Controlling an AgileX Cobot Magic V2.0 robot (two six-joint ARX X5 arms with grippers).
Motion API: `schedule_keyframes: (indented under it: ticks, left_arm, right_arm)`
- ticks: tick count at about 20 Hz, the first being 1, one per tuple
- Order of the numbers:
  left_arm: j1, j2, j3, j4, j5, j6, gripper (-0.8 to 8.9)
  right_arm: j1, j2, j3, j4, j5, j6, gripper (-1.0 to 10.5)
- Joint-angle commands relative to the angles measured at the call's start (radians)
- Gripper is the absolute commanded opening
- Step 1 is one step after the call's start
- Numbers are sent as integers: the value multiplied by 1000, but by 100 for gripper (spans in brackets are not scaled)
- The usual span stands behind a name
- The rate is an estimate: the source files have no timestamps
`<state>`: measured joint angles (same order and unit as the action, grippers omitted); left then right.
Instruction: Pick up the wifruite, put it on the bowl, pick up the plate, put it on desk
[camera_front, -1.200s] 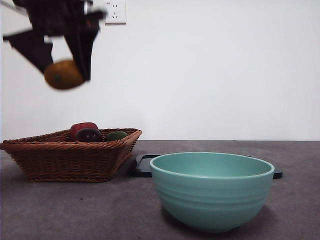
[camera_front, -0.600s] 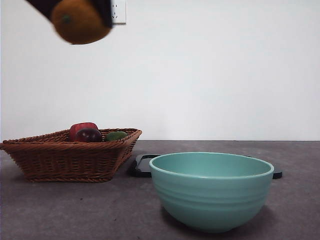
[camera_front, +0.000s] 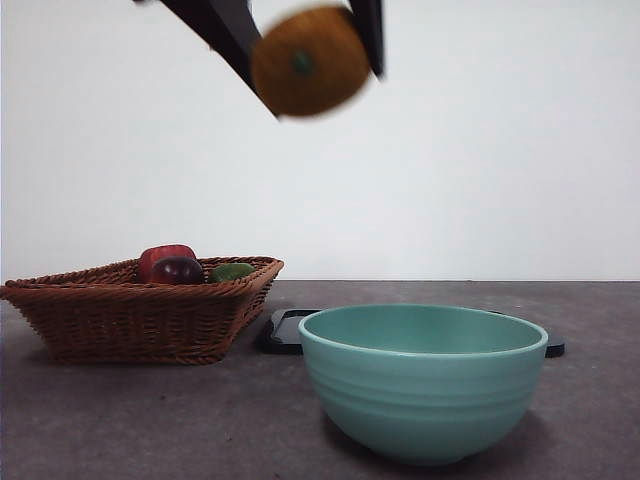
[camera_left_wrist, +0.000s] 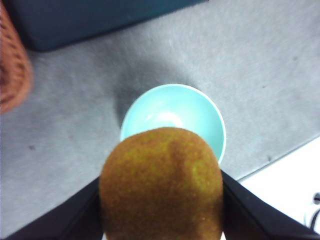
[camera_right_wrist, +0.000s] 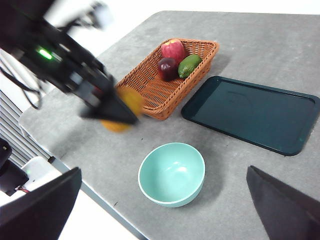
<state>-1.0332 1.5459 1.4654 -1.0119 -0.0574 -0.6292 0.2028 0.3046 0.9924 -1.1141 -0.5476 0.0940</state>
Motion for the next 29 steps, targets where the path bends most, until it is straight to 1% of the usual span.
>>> schedule_keyframes:
  ticks: [1,7,14,17,29]
  left_arm:
    - [-23,82,12,25,-6,-17,249]
    - [-47,219,12,132,-6,15,248]
    - [-62,322,13,147,5,18,248]
    - [-62,363,13,156,5,54,248]
    - [-62,415,13,172,32,80,248]
  right_arm:
    - [5,0,18,13,-2,6,566]
    - [5,0,18,14,-2,6,566]
    - [5,0,18,18,-1,6,566]
    - [5,0,18,25,4,6,566]
    - [5,0,18,30,6,6,566]
